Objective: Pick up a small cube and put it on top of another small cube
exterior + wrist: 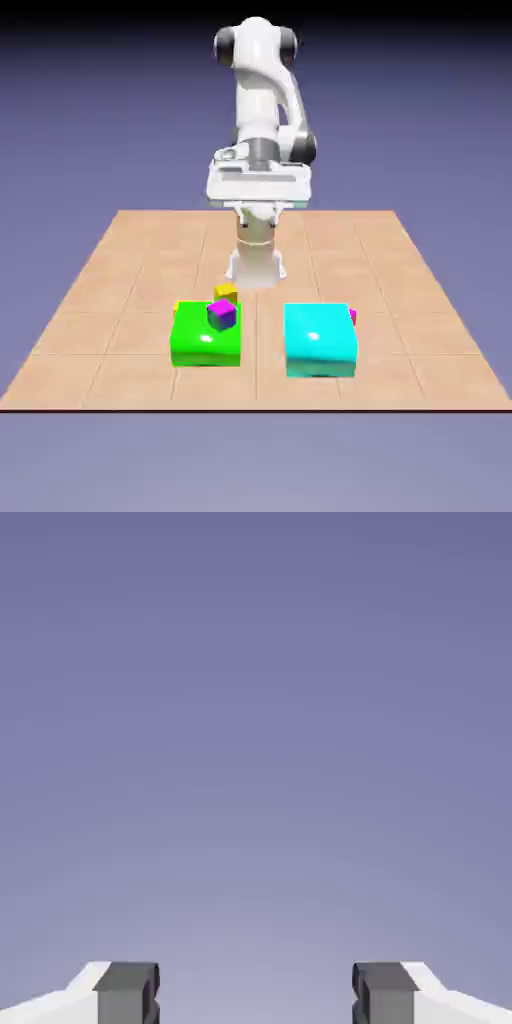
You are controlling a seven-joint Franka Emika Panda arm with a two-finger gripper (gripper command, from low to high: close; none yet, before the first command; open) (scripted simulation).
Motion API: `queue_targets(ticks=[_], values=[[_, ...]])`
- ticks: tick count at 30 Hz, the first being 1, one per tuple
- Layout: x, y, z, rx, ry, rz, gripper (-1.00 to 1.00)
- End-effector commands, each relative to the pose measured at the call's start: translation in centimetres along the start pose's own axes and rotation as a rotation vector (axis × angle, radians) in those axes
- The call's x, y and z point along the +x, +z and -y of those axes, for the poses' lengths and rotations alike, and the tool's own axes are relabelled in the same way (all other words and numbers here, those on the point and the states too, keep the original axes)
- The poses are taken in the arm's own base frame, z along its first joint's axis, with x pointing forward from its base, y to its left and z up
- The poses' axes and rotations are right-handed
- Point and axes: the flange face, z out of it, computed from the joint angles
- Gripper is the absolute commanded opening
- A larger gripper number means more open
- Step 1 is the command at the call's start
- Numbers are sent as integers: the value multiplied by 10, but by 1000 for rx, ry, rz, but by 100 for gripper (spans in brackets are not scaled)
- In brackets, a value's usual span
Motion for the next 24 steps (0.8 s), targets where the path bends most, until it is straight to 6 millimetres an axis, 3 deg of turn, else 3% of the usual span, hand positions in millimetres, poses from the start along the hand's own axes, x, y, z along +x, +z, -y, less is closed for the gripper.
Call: queue_targets(ticks=[1,6,11,17,24], values=[[-15,12,12,-19,-61,53,0],[-133,68,50,-173,-502,336,0],[-256,95,55,-331,-974,535,0],[-381,98,25,-515,-1558,631,0],[-487,83,-30,-690,-2230,508,0]])
